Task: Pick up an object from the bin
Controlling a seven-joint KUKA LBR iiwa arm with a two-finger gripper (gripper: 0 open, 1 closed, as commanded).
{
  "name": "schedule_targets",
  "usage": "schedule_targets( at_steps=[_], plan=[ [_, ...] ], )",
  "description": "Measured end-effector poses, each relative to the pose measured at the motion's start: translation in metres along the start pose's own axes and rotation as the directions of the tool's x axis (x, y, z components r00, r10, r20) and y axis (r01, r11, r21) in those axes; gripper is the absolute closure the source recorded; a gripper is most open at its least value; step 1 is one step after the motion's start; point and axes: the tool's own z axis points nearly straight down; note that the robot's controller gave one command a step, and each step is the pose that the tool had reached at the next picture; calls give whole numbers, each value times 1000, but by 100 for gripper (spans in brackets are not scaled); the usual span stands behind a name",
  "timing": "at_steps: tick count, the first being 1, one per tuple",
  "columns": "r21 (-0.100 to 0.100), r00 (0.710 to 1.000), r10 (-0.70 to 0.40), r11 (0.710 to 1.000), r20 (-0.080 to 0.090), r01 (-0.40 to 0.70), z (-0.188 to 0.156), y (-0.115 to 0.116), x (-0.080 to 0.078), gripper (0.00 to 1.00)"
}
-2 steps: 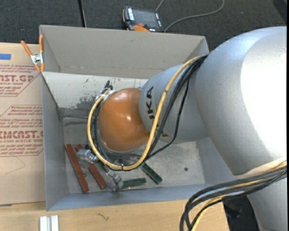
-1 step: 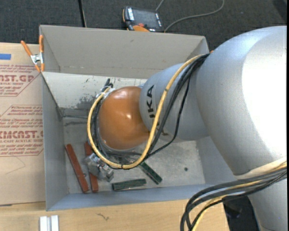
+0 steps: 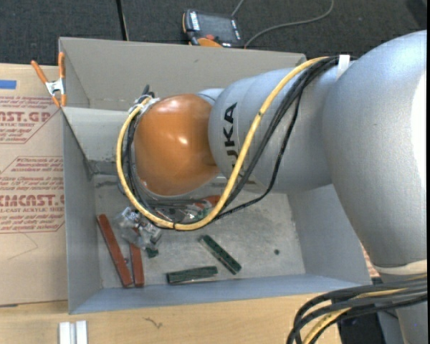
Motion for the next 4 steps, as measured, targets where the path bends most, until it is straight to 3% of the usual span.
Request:
schedule_targets(
  at_steps=[1,2,3,4],
  plan=[
    [-4,1000,1,1000,-6,-1,3,1,2,0],
    [-4,1000,-3,1000,-9,3,75,-49,-13,0],
    [-3,1000,-7,1000,-7,7,71,-72,16,0],
    [-4,1000,-8,1000,-6,8,71,-71,15,100]
  ],
)
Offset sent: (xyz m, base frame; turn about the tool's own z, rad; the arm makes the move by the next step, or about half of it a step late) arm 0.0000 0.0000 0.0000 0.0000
